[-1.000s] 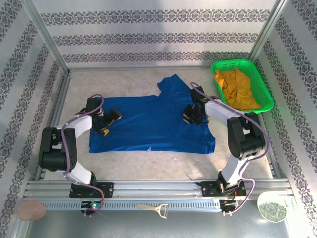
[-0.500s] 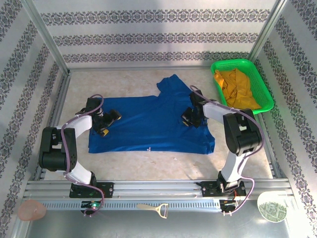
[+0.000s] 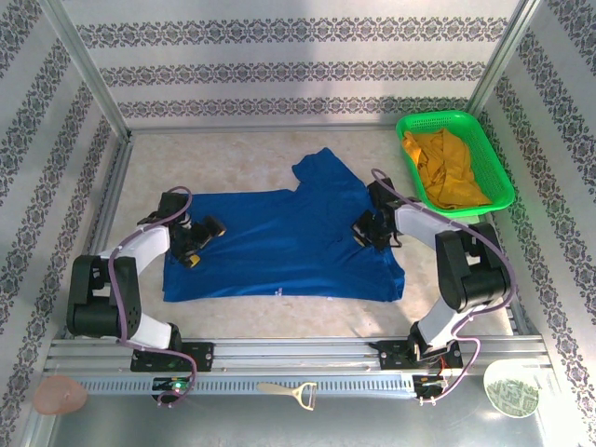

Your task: Fold the inside-out t-shirt

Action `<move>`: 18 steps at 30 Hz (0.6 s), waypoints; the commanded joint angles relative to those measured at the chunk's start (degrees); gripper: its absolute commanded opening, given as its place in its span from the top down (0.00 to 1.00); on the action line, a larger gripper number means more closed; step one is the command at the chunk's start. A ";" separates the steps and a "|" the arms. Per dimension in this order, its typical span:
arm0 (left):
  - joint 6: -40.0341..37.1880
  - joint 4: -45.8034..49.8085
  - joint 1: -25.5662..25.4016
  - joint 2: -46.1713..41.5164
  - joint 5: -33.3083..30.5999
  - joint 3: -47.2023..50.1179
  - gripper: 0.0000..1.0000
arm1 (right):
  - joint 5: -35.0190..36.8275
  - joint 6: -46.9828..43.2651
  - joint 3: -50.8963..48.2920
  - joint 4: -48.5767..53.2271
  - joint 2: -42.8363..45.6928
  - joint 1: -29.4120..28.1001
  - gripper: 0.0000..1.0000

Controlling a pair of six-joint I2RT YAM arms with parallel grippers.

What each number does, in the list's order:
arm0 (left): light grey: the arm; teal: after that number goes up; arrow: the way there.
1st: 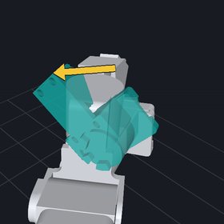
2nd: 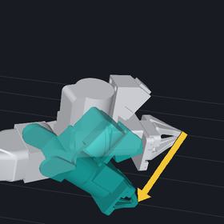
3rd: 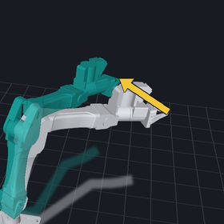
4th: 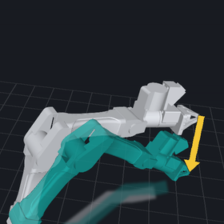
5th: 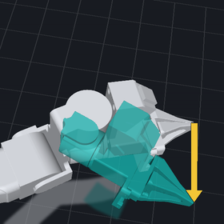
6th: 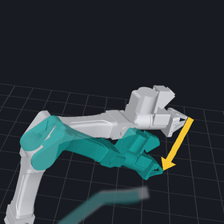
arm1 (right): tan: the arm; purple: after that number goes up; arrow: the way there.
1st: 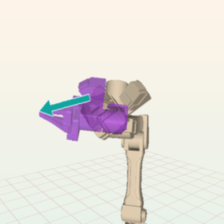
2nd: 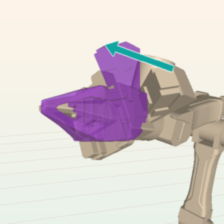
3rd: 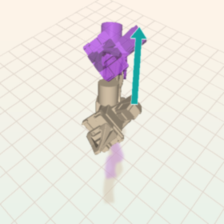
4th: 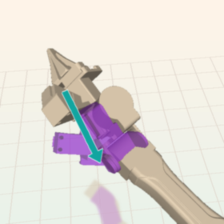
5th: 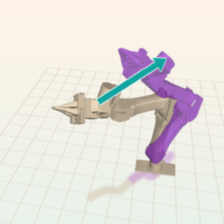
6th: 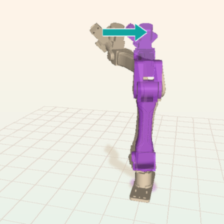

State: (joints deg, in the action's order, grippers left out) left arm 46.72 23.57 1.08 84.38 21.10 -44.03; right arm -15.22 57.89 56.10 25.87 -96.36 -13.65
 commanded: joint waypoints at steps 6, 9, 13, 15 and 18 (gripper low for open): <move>-2.69 3.70 -0.38 3.19 0.81 -12.65 0.00 | -9.16 -8.93 18.00 -1.24 -6.11 0.61 0.89; -5.33 4.98 0.42 5.10 -0.46 -18.90 0.00 | -7.35 -12.26 25.53 1.20 -7.98 0.99 0.77; -8.74 6.53 3.69 11.23 -1.50 -27.20 0.00 | -2.15 -17.11 37.47 5.77 -14.00 1.48 0.52; -10.13 7.31 5.87 15.33 -1.15 -31.43 0.00 | 0.20 -19.71 44.83 8.36 -18.59 1.74 0.43; -12.65 9.46 8.23 20.77 -2.20 -37.30 0.00 | 2.15 -23.35 56.74 13.26 -26.51 1.89 0.36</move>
State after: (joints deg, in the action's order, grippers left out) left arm 38.61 28.23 6.98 100.90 20.53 -77.76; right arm -17.21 40.34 105.71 32.14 -116.66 -12.12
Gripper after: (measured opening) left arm 0.997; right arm 0.631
